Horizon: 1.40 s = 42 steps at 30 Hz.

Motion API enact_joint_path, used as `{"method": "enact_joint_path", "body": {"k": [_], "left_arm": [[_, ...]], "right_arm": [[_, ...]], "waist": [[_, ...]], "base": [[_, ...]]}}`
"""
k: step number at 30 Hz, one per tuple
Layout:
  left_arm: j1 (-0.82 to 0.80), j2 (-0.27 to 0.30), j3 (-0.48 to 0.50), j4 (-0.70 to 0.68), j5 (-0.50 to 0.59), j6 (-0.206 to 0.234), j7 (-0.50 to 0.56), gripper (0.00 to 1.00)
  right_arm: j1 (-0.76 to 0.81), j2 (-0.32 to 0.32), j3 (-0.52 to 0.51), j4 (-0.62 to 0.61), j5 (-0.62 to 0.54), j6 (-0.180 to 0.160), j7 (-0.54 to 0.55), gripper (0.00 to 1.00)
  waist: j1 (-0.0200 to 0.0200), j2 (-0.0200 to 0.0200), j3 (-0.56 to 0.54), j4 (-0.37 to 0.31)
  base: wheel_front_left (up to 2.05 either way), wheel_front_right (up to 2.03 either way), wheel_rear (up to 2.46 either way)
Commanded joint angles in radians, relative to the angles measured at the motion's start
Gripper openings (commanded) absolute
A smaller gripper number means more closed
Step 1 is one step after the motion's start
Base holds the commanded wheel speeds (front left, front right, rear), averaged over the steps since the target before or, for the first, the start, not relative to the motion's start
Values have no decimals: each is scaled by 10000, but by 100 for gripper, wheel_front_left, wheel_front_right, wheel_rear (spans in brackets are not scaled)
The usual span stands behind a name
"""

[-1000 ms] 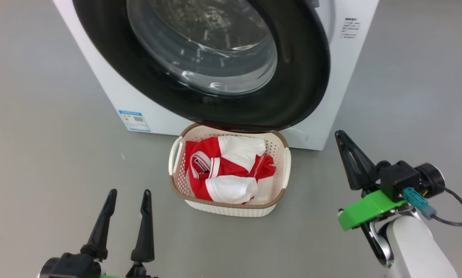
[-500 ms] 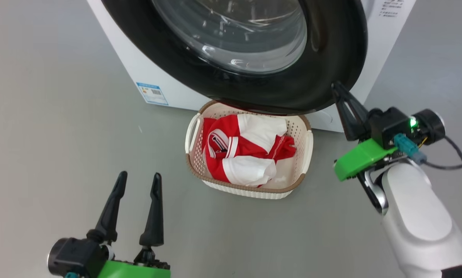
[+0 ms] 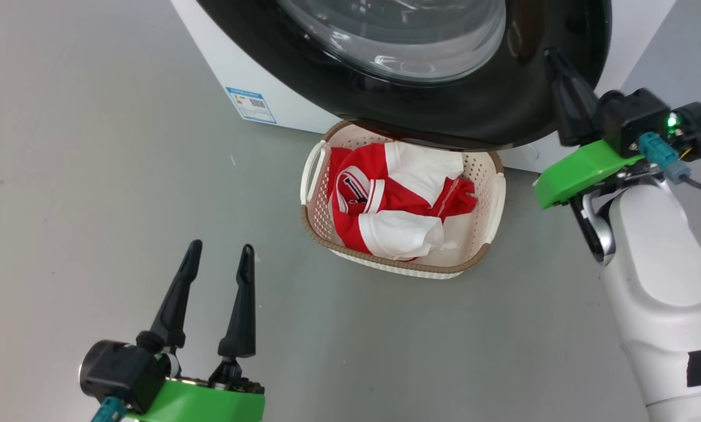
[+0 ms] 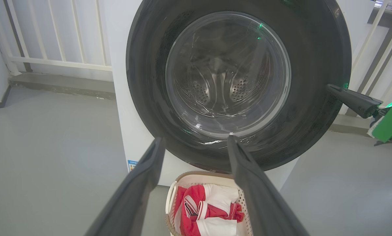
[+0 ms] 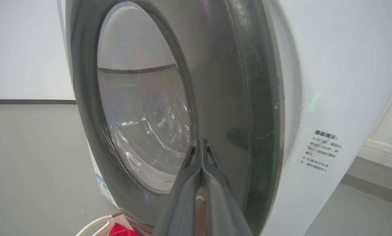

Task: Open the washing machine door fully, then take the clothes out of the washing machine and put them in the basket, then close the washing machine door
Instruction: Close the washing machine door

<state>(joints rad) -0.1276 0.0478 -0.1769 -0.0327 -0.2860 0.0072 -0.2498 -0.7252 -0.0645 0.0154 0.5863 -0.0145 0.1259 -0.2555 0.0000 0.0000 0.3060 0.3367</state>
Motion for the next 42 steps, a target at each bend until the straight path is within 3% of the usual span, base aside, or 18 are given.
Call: {"method": "enact_joint_path", "body": {"k": [1, 42], "left_arm": [[-218, 73, 282, -194, 8, -84, -120, 100], [-853, 25, -184, -127, -426, 14, -120, 100]], "right_arm": [[-256, 143, 84, -190, -125, 48, -63, 0], [-3777, 3, -2745, 1770, -3290, 48, -63, 0]], "waist": [[0, 0, 59, 88], [0, 0, 1306, 873]], "base": [[0, 0, 0], [0, 0, 0]]}}
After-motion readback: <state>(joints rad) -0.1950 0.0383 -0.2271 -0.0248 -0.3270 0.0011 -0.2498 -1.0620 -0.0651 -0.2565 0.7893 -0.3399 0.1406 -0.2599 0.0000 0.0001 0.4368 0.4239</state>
